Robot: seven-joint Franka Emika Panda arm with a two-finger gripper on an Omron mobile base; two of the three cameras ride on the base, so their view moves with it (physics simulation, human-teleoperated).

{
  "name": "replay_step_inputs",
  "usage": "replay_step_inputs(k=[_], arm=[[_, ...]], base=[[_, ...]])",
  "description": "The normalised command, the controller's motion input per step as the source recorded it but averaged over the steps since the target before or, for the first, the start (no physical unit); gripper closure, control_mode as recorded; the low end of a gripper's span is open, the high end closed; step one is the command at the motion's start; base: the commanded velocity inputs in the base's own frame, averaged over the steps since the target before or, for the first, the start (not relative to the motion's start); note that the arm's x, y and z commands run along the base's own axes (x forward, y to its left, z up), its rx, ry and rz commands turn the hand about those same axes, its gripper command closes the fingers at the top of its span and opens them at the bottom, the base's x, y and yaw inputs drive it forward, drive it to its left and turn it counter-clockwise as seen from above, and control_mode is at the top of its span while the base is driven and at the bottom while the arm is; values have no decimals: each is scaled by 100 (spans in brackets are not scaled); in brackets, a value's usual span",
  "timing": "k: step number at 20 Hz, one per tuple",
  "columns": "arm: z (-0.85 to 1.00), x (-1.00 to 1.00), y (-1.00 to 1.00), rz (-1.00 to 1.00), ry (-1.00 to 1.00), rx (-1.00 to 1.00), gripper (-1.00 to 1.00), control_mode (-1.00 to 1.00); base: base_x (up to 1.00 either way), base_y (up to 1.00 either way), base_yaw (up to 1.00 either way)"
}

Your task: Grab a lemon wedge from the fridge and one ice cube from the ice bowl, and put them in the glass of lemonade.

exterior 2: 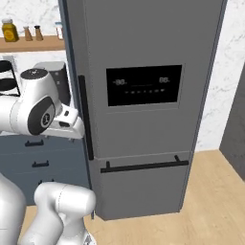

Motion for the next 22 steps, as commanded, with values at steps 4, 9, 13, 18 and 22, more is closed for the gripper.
replay_step_inputs(k=[4,9,13,18,22], arm=[[0,0,0,0,0,0,-100,100],[0,0,0,0,0,0,-100,100],[0,0,0,0,0,0,-100,100],[1,-18,0,0,-4,0,-100,-100],[5,-31,0,1,-4,0,-100,-100]], base=[[-36,29,-16],[-25,3,-5],[-15,2,0],[-2,0,0],[0,0,0]])
